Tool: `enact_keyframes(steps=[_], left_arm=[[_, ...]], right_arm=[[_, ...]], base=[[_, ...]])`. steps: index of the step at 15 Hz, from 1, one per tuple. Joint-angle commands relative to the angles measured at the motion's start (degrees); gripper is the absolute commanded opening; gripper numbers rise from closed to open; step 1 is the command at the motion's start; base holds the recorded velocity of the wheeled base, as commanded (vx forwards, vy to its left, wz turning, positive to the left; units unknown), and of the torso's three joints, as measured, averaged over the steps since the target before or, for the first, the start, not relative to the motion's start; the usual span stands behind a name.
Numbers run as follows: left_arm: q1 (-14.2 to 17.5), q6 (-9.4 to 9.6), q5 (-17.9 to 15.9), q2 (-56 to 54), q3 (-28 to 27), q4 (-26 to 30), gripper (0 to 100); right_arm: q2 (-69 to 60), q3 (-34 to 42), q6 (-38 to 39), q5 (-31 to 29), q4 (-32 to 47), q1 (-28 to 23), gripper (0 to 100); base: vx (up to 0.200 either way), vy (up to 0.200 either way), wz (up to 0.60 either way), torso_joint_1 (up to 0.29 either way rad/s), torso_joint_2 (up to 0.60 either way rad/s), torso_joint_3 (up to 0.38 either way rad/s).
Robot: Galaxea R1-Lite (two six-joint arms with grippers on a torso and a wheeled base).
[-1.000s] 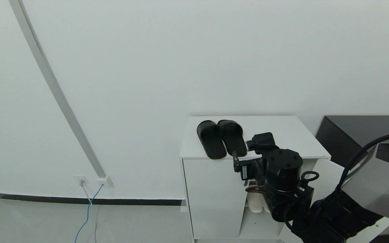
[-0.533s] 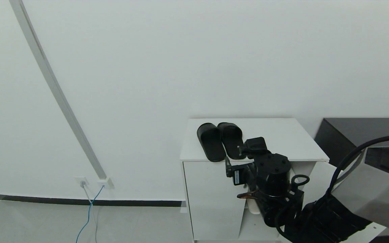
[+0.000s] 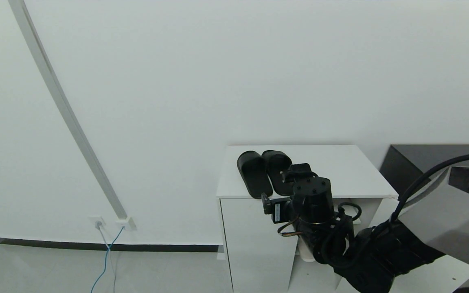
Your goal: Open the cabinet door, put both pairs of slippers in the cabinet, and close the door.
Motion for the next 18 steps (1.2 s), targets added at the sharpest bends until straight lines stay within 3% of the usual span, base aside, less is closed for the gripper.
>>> enact_keyframes(steps=[1,5,10,18], left_arm=[[0.01,0.00,0.01,0.07,0.01,0.00,0],[0.01,0.00,0.01,0.07,0.01,0.00,0],[0.01,-0.09,0.01,0.07,0.01,0.00,0],[0.01,-0.09,0.01,0.07,0.01,0.00,0]], right_arm=[[0.06,0.13,-0.01,0.03,0.06,-0.18,100],[1.03,1.80,-0.01,0.38,-0.20,-0.18,100],[4.63,0.57,-0.01,1.26,-1.34,-0.53,100],[14.92,-13.23,-0.98,2.93,-1.08,-3.43,100]], base=[[0.200,0.000,0.00,0.017,-0.01,0.002],[0.200,0.000,0.00,0.010,0.00,-0.004],[0.000,0.000,0.00,0.000,0.00,0.000],[0.000,0.000,0.00,0.000,0.00,0.000]])
